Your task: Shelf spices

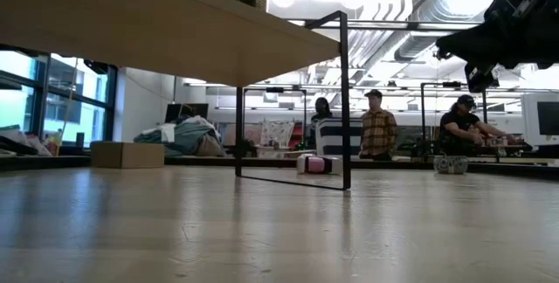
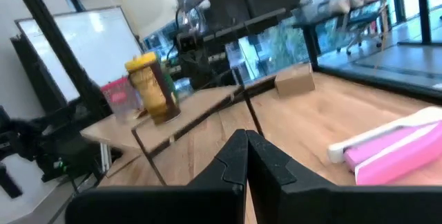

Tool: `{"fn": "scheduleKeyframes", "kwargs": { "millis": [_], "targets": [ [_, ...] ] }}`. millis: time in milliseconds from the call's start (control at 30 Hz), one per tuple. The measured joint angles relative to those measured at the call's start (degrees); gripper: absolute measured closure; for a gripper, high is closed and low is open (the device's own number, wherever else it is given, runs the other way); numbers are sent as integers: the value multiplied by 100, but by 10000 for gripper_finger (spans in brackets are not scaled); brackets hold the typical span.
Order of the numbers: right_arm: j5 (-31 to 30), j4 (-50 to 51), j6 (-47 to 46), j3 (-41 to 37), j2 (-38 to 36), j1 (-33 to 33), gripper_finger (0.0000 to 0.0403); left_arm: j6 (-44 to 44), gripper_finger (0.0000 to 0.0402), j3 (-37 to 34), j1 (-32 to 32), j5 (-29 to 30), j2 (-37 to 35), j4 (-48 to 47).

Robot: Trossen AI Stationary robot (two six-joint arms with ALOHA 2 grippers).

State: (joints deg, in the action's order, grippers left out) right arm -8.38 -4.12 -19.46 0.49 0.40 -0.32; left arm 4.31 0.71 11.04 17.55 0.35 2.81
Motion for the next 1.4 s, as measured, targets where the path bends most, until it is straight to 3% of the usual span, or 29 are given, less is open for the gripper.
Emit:
{"fn": "scheduleKeyframes", "kwargs": {
  "millis": [67,200,300,467,633,933,1300,1400],
  "targets": [
    [-206,-365,-392,0,-9,0,402,1,398,0,0,0,0,0],
    [-319,-943,-2167,129,-4,-2,402,1,398,0,-1,1,1,0],
    [-372,-1427,-2823,245,102,-2,402,1,398,0,-1,0,1,0],
    [218,-1900,-2665,913,783,-4,402,0,398,0,0,-1,-1,0],
    [821,-1839,-2130,2176,2142,-2,402,1,398,0,1,-1,-1,0],
    [715,-1915,-899,4434,4589,-2,402,1,398,0,-1,-1,-1,0],
    [831,-315,-1417,6575,6626,-92,402,-2,398,0,-1,2,-1,4],
    [846,-39,-1388,7048,6953,-90,402,155,398,0,-4,304,10,49]
  ]
}}
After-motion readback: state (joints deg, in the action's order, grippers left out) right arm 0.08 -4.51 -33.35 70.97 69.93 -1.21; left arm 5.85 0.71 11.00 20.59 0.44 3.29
